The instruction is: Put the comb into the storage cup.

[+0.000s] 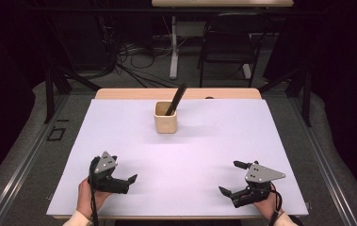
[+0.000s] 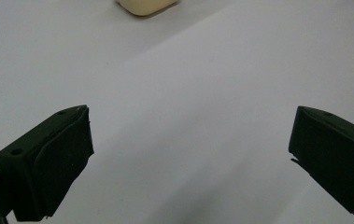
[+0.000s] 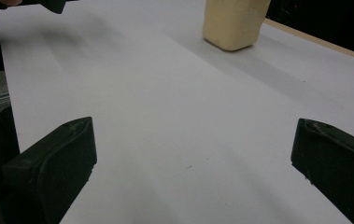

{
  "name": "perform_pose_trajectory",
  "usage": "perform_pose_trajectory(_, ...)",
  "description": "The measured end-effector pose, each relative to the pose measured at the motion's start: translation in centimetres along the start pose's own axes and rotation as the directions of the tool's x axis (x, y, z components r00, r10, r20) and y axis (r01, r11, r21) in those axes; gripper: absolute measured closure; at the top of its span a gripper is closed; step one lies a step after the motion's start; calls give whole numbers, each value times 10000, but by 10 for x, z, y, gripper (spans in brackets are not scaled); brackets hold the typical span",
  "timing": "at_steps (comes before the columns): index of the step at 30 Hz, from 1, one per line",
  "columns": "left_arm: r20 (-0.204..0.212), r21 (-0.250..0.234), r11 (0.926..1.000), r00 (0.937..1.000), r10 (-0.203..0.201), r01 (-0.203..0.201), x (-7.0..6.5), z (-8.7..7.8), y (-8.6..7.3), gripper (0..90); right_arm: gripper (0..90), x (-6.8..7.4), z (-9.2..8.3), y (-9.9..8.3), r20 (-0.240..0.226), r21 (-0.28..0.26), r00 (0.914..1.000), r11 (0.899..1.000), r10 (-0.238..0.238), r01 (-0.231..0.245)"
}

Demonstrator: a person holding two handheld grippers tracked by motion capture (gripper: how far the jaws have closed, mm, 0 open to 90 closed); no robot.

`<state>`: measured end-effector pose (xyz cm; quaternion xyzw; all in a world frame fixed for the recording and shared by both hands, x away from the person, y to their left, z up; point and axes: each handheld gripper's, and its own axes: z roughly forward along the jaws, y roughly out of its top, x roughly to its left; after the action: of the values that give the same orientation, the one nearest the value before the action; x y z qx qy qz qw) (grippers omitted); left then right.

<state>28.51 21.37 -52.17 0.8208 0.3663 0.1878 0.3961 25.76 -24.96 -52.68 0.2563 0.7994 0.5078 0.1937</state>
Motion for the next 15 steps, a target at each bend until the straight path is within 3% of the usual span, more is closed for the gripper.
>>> perform_pose_trajectory(15,-185,-269,9996,9998,46,-51,-9,-10,-15,0,0,0,0,0,-41,35,10000,10000,14,-14)
